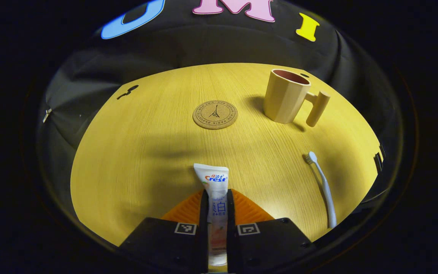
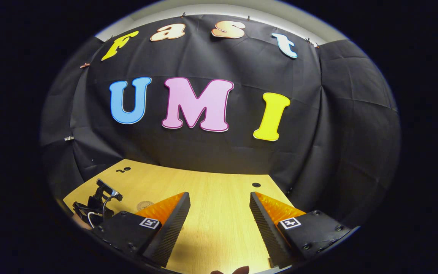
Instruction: Put the toothbrush and toothpaste on the desktop into the cup, then pick up the cup and place it on the coaster on the desktop.
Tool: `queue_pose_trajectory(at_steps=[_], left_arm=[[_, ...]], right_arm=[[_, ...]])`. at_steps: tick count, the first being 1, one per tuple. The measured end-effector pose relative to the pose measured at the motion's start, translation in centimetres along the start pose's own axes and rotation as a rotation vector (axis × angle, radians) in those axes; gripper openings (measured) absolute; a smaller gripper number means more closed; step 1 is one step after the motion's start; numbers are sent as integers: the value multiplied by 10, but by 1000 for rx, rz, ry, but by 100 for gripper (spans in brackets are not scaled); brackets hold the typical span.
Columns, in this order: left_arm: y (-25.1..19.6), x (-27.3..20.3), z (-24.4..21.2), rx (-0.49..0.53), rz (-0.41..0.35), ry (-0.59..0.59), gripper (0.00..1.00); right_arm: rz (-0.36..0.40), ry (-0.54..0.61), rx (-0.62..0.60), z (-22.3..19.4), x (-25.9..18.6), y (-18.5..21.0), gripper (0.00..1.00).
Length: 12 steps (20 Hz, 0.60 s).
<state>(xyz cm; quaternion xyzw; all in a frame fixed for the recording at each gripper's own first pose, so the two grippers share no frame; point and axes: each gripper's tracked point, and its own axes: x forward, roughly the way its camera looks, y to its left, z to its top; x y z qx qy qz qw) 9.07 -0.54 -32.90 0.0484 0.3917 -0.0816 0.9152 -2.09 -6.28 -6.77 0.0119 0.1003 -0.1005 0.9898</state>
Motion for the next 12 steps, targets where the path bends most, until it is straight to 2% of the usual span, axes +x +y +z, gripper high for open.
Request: queue_pose_trajectory(at_steps=[2,3,4,7,12], left_arm=[[-2,-2,1,-13,-45,-1,21],[-4,-5,0,-27,-69,-3,15],[-5,-10,1,-41,-90,-8,18],[-6,-28,7,-68,-132,-51,16],[3,-73,28,-100,-159,-143,16]], right_arm=[[8,2,0,-1,-3,9,97],[17,3,2,-1,-4,14,97],[20,7,-3,-3,-5,18,97],[40,36,-15,-12,-5,33,97],[91,136,-10,-42,-4,62,97]])
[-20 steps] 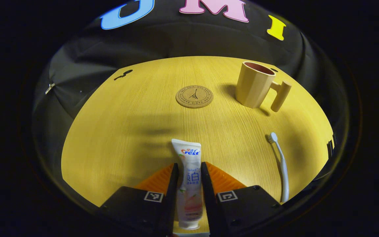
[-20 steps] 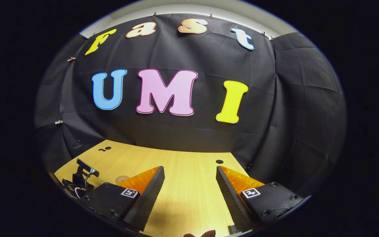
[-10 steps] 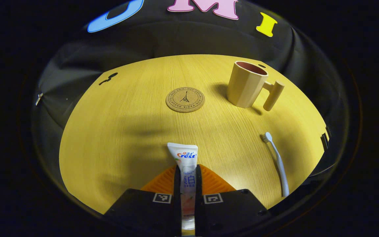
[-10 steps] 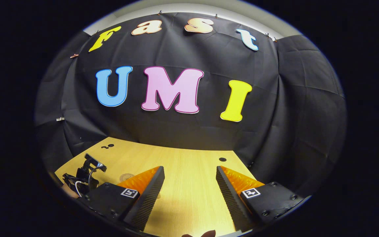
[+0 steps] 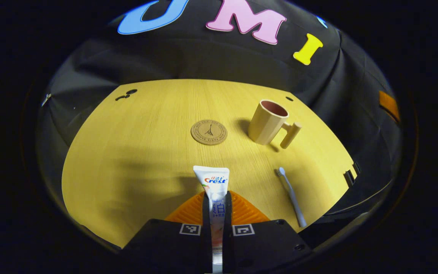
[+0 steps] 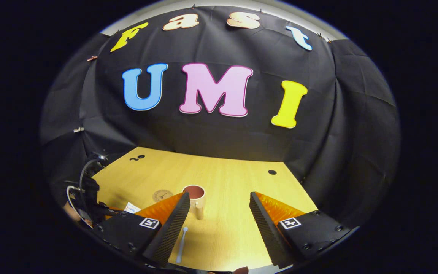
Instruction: Put the toothbrush and toothpaste on the desktop into the cup, then pick up the cup and place it on the coaster on the desktop.
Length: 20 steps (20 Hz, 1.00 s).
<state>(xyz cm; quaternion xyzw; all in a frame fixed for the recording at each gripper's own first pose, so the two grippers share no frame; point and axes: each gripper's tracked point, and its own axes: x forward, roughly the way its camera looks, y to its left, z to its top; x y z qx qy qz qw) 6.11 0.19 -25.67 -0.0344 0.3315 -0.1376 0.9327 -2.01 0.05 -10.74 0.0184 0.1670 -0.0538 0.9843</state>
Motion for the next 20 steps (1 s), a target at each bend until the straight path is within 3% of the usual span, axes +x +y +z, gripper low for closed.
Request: queue_pose_trajectory(at_steps=[2,3,5,6,7,8,10,11,20], left_arm=[[2,-17,10,4,0,-32,16],[3,-25,14,8,2,-46,11],[5,-40,19,6,7,-70,11],[6,-47,22,2,9,-79,16],[7,-53,22,-4,10,-86,11],[8,-59,22,-13,9,-91,16],[11,-69,22,-30,11,-100,16],[12,-73,21,-35,16,-105,11],[30,-106,7,-94,77,-127,15]], right_arm=[[18,49,1,-15,4,11,97],[30,70,5,-22,6,16,97],[48,112,8,-39,9,26,97],[57,136,3,-49,12,31,97],[65,161,-2,-59,14,36,97],[73,180,-2,-66,17,40,97],[88,223,4,-82,22,47,97],[98,244,8,-89,24,51,97],[129,530,68,-188,42,78,97]])
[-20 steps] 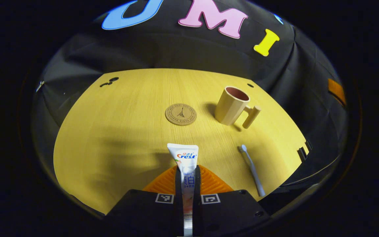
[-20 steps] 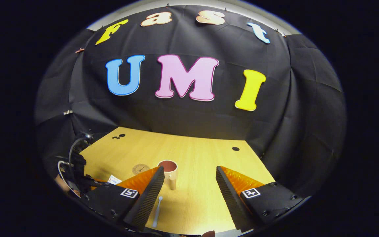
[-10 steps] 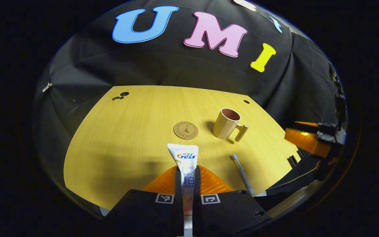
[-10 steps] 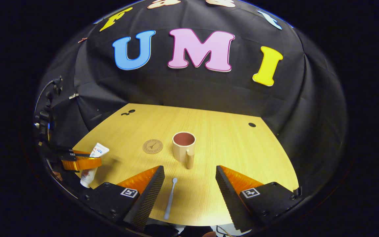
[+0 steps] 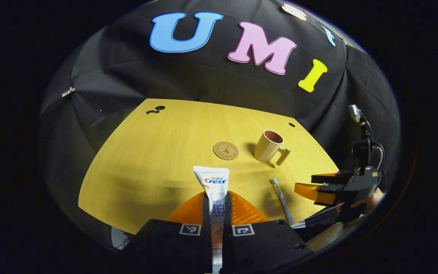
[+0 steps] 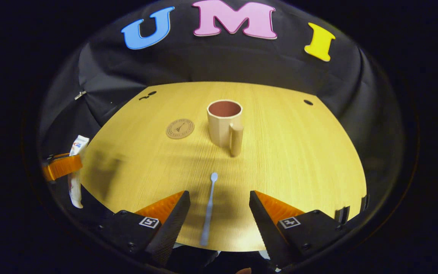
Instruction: Put the toothbrush and toothpaste on the desktop into the cup, then pick up the cup and place it on the coaster on the desktop.
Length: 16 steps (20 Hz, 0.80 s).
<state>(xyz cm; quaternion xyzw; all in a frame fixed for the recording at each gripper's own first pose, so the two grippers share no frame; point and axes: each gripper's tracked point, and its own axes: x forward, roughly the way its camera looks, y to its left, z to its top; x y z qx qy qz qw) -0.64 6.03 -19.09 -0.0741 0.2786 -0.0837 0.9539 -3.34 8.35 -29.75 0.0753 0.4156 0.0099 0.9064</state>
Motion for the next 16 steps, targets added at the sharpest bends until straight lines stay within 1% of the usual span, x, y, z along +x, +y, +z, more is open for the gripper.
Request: queue_pose_trajectory(at_steps=[3,4,5,6,7,8,9,11,12,16], left_arm=[[5,-7,-5,-8,16,3,16],[6,-8,-8,-10,21,5,16],[7,-9,-9,-10,24,7,16],[8,-11,-11,-10,27,10,11],[9,-11,-12,-11,32,12,16],[10,-11,-13,-13,33,14,11],[10,-12,-12,-16,33,15,16],[12,-11,-14,-21,34,15,15],[12,-9,-14,-24,36,17,16],[15,-5,-18,-33,44,24,15]], right_arm=[[1,58,10,-12,15,2,97],[1,71,3,-15,20,4,92],[3,80,-5,-17,23,6,96],[4,90,-15,-19,28,8,95],[4,102,-24,-22,30,10,95],[2,114,-32,-24,34,11,95],[-2,127,-38,-27,37,11,94],[-28,149,-55,-32,44,8,94],[-31,160,-58,-34,47,9,92],[-27,201,-24,-39,53,14,91]])
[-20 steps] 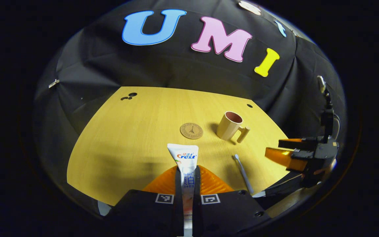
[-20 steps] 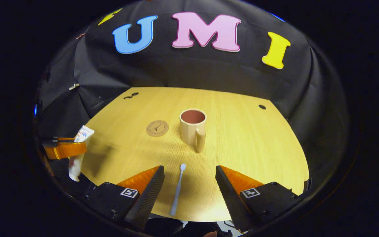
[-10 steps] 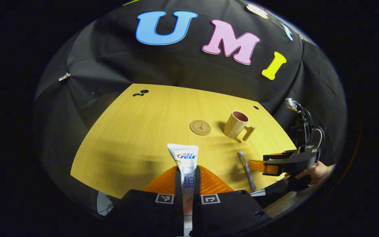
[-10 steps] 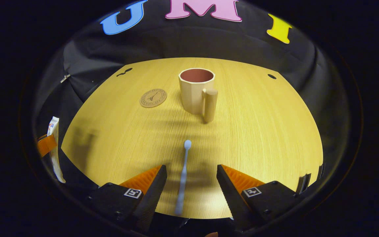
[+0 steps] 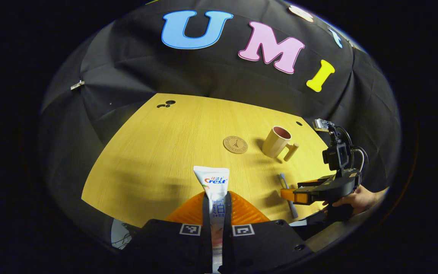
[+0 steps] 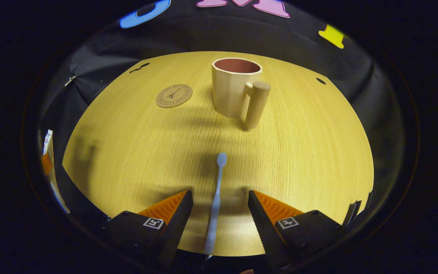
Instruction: Put the toothbrush and toothpaste on the desktop into the cup, then pick up the cup and place it on the coaster on the desktop.
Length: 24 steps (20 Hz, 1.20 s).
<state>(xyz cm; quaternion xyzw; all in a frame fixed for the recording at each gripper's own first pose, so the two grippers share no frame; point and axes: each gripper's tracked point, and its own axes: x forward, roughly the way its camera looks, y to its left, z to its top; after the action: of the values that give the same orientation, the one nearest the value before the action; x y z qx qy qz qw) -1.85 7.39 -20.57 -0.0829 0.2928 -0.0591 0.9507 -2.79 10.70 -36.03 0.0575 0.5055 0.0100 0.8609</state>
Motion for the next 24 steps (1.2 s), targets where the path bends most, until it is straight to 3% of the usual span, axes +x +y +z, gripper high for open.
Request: queue_pose_trajectory(at_steps=[1,7,11,12,13,15,17,18,24], left_arm=[[0,0,0,-3,0,2,16],[2,2,-1,-25,13,-1,16],[2,4,-3,-34,21,0,16],[2,4,-3,-35,22,1,16],[0,4,-4,-36,22,1,16],[-2,4,-5,-34,20,1,16],[-4,4,-6,-33,19,4,15],[-4,5,-6,-36,19,3,16],[-13,11,-4,-56,3,-8,16]], right_arm=[[5,8,14,0,2,2,91],[-6,57,16,-8,9,0,67],[-13,62,31,-5,11,0,64],[-15,76,38,-7,11,0,51],[-18,79,43,-6,12,0,51],[-13,95,37,-6,12,0,30],[6,95,11,-3,17,2,25],[6,100,13,-6,10,2,11],[94,93,122,-2,12,2,6]])
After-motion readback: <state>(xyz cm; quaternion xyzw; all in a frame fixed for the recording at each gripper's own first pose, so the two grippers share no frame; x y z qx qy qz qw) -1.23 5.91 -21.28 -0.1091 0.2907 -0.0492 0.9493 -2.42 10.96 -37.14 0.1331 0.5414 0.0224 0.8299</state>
